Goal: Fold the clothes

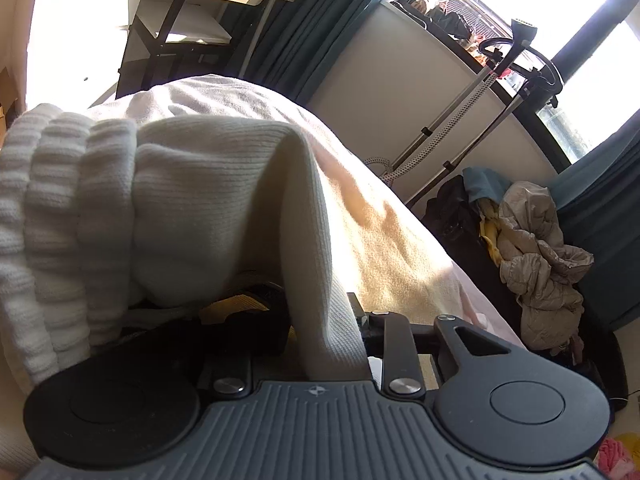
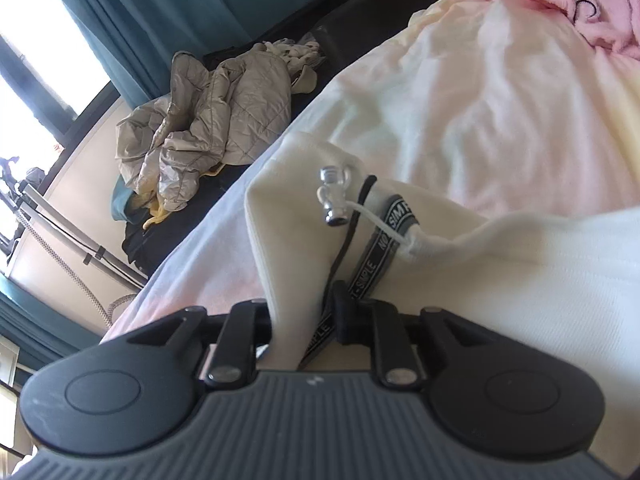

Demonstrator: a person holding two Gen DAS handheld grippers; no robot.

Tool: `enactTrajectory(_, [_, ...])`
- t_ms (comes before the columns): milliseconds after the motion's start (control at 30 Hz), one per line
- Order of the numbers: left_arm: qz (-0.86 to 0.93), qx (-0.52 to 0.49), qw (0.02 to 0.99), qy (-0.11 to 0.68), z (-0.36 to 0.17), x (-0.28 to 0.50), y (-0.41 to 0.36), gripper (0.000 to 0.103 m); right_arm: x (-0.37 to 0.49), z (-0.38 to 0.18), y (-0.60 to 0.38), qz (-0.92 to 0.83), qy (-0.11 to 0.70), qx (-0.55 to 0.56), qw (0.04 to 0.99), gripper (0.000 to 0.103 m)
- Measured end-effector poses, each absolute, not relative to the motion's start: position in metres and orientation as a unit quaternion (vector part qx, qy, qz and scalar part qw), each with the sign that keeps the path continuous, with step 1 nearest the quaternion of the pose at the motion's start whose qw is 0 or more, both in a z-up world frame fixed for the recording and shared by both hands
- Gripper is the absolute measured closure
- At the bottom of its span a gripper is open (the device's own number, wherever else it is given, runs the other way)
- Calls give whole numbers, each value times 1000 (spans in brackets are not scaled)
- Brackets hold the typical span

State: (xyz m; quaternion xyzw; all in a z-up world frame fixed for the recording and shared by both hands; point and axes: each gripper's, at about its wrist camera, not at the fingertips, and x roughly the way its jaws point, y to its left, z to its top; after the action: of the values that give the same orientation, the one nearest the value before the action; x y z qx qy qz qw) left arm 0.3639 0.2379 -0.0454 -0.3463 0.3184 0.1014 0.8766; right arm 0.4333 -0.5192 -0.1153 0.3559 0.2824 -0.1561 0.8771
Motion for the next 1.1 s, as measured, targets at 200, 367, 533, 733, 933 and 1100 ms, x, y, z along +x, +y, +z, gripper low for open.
enactTrajectory(200, [61, -374, 893, 244, -34, 281, 222, 19, 368, -87, -529, -140, 252, 339, 895, 47])
enactTrajectory(367, [76, -426, 870, 237, -47, 222, 229, 19, 304, -74, -549, -156, 233, 366, 888, 46])
enactTrajectory(533, [95, -459, 832, 297, -56, 205, 243, 19, 264, -86, -559, -159, 246, 407, 865, 45])
enactTrajectory(733, [89, -464, 834, 285, -74, 221, 249, 19, 266, -108, -555, -144, 263, 438, 847, 43])
enactTrajectory(933, [96, -417, 862, 272, -81, 255, 239, 20, 306, -134, -551, -127, 265, 449, 843, 42])
enactTrajectory(1100, [96, -407, 874, 246, -79, 269, 235, 47, 328, -141, -541, -158, 235, 419, 863, 63])
